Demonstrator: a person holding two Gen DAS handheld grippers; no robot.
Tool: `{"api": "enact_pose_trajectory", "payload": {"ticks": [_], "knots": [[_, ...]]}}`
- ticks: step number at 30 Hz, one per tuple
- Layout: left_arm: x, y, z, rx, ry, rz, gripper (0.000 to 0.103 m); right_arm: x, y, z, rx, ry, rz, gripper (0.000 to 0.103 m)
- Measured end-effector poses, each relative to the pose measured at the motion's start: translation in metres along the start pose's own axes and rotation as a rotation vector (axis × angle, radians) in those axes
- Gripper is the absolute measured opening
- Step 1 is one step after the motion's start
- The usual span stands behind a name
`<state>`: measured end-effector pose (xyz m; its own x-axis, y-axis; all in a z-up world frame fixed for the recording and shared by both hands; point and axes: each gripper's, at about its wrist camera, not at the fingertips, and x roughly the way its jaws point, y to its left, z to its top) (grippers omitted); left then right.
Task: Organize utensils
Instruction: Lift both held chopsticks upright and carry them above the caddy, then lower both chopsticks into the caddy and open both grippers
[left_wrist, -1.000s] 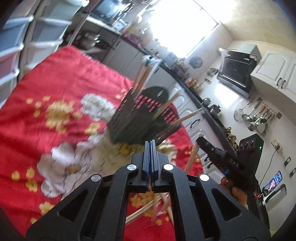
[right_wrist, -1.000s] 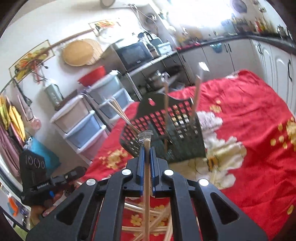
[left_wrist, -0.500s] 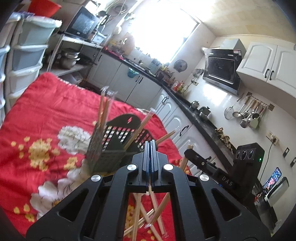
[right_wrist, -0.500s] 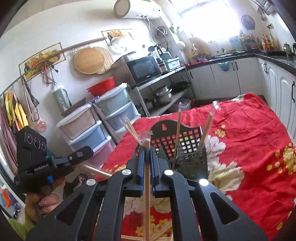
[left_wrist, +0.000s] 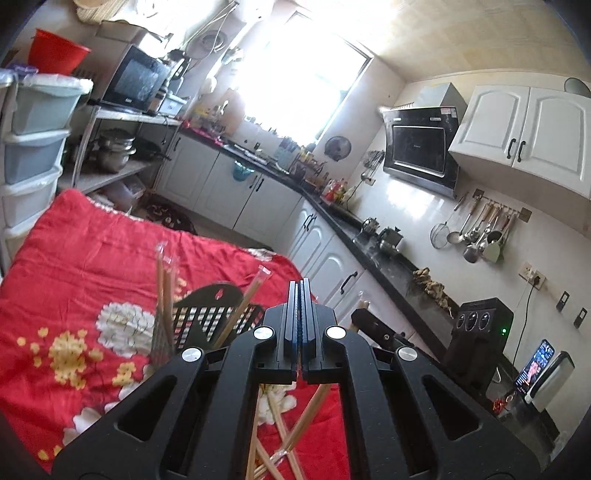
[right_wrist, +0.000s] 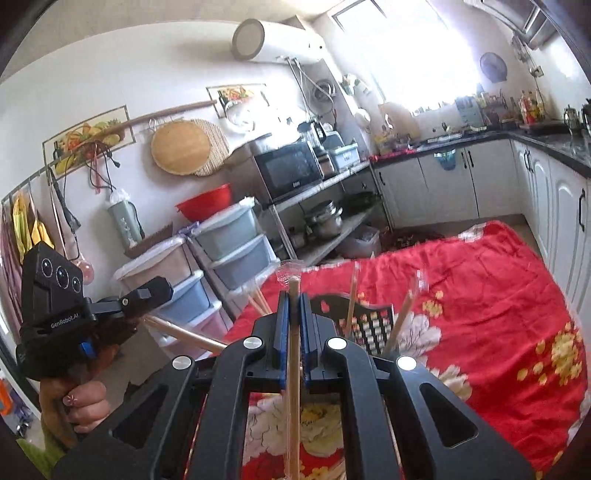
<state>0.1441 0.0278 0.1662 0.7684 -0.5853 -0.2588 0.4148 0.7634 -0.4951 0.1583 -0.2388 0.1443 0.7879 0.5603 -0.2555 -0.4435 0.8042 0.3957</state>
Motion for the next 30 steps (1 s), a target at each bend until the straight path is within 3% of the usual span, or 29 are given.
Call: {"api": "enact_pose_trajectory", "payload": {"ticks": [13, 30], "knots": [[0.012, 0.002, 0.034, 0.000, -0.047, 0.034, 0.000, -0.003, 0.002, 0.054, -0.044, -0.179, -0.023, 0.006], [0.033, 0.030, 0.037, -0.058, 0.017, 0.063, 0.000, 0.015, -0.008, 0.084, -0.100, -0.336, -0.070, 0.006]]}}
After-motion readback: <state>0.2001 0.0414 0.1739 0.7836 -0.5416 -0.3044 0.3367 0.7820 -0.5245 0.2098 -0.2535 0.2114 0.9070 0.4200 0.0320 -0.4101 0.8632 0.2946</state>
